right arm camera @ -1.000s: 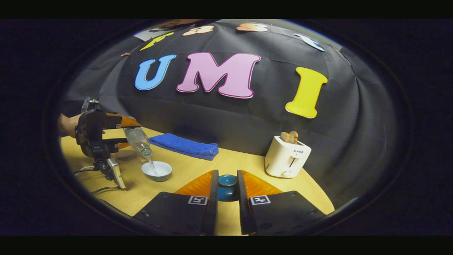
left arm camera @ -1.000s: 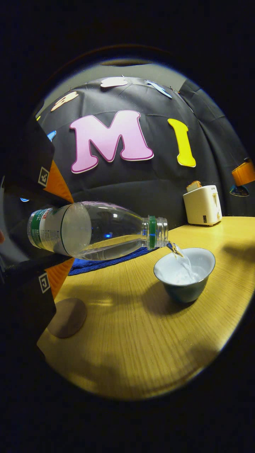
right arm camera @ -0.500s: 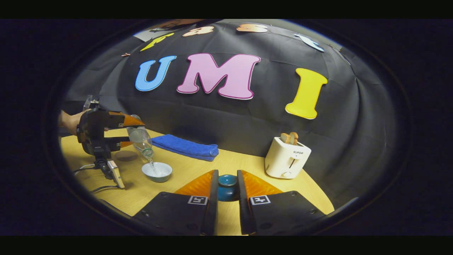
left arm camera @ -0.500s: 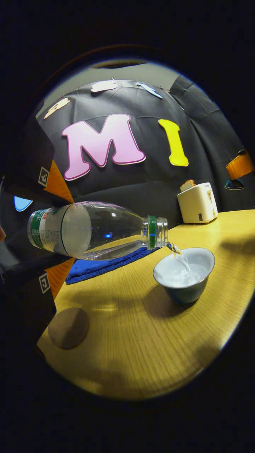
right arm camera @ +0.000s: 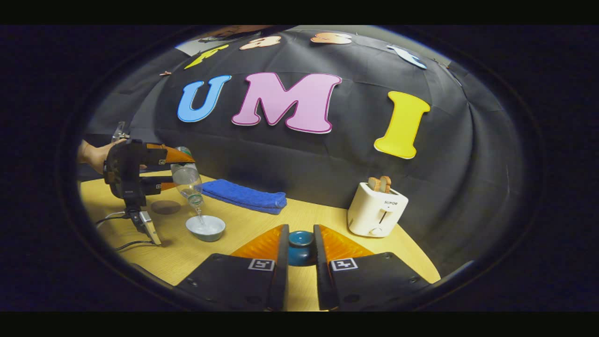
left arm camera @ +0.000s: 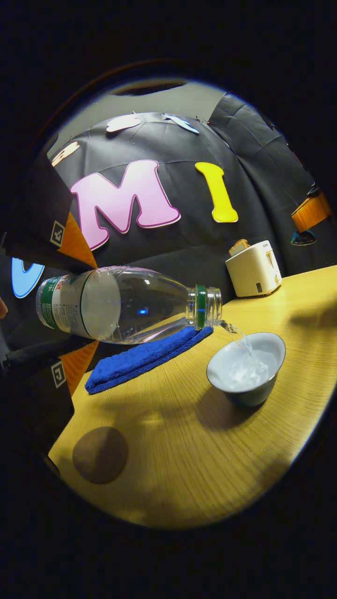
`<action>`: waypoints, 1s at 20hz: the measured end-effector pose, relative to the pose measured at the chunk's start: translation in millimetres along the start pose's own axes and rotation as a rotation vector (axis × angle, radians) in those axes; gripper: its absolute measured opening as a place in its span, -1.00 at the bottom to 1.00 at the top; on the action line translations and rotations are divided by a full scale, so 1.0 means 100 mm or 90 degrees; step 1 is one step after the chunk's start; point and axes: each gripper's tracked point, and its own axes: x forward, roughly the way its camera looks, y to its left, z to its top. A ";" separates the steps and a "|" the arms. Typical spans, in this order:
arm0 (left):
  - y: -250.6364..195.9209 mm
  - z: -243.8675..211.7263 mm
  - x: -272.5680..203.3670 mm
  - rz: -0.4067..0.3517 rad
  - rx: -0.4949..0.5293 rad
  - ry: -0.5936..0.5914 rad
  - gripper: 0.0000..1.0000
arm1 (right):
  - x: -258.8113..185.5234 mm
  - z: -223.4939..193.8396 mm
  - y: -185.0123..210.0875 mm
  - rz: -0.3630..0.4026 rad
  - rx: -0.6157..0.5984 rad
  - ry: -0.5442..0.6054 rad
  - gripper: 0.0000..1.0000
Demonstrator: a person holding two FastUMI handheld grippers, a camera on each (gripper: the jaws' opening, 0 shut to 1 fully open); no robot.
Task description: Open the teacup lid with one hand, grasp the water bottle and pour water into the teacup with the other hand; after pouring, place the water bottle on the coaster and then close the teacup lid.
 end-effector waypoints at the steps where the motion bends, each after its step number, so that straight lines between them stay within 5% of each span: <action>1: 0.02 0.00 0.01 0.005 0.005 -0.002 0.45 | 0.00 0.00 -0.01 0.000 -0.002 0.000 -0.43; 20: 0.58 0.02 0.06 0.149 0.117 -0.093 0.46 | -0.02 0.09 -0.05 -0.024 -0.005 -0.020 -0.33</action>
